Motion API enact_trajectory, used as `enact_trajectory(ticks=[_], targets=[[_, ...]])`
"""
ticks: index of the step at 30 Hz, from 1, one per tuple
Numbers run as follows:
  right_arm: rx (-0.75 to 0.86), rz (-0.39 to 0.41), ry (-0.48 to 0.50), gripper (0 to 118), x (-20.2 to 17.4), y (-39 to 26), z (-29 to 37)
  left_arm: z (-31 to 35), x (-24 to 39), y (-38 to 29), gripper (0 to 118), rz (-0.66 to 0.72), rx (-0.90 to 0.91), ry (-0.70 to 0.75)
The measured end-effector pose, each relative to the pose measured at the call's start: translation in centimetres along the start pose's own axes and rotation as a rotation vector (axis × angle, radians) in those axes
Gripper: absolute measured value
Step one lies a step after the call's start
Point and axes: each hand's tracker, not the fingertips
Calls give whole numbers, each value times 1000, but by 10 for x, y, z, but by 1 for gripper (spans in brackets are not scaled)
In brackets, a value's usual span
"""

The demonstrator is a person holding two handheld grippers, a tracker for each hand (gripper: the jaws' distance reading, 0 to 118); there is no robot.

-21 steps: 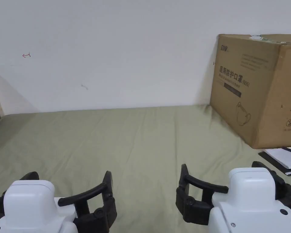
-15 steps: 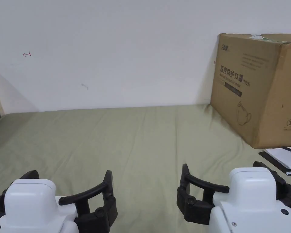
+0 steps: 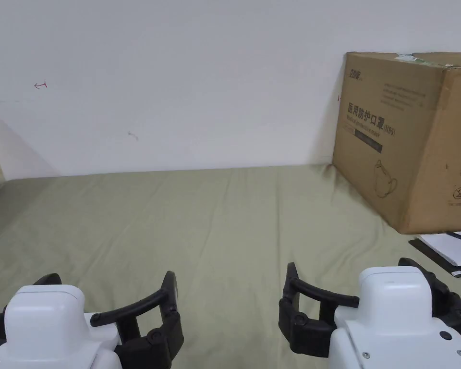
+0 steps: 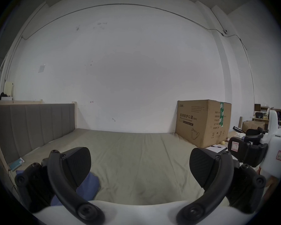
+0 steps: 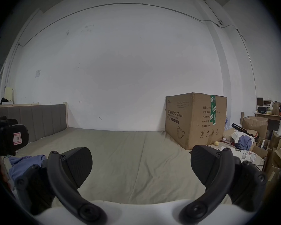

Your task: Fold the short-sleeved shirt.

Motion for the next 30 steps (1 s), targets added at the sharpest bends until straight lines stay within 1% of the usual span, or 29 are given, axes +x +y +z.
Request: enact_trajectory(ticks=[4,7,9,13,14,15,17,19,20,21,22,23,24,25,26,27,30], targets=[[-2,2,1,118,0,0,0,1,0,1,118,7,6,-9],[5,23,-2,118,-3,0,0,0,-3,1,118,53,10,-26],[8,46,-5,118,-6,2,0,-2,-7,-1,118,119,7,-41],[-27,126,-51,118,-18,7,-3,-9,-20,-10,118,327,-14,-52],[-40,172,-77,118,-22,7,-4,-11,-24,-13,118,386,-16,-53],[-28,240,-75,118,-27,6,-4,-14,-29,-17,118,476,-11,-63],[-17,430,-97,118,-39,2,-4,-18,-42,-30,118,721,-10,-68],[-17,645,-92,118,-54,-6,-5,-25,-56,-51,118,1027,-31,-53],[-49,728,-80,118,-59,-11,-6,-28,-61,-62,118,1109,-55,-43],[-70,780,-69,118,-63,-15,-7,-31,-65,-73,118,1158,-68,-46],[-100,792,-33,118,-65,-21,-8,-33,-68,-82,118,1172,-108,-9],[-115,794,-6,118,-66,-24,-9,-34,-68,-85,118,1152,-149,37],[-133,763,20,118,-66,-27,-10,-35,-69,-88,118,1126,-180,81],[-155,708,30,118,-64,-28,-11,-35,-68,-86,118,1084,-193,126],[-165,641,36,118,-60,-26,-13,-35,-67,-80,118,1016,-198,140],[-167,567,44,118,-55,-22,-14,-35,-62,-71,118,931,-180,131],[-121,233,17,118,-29,-3,-16,-32,-41,-35,118,571,-122,118]])
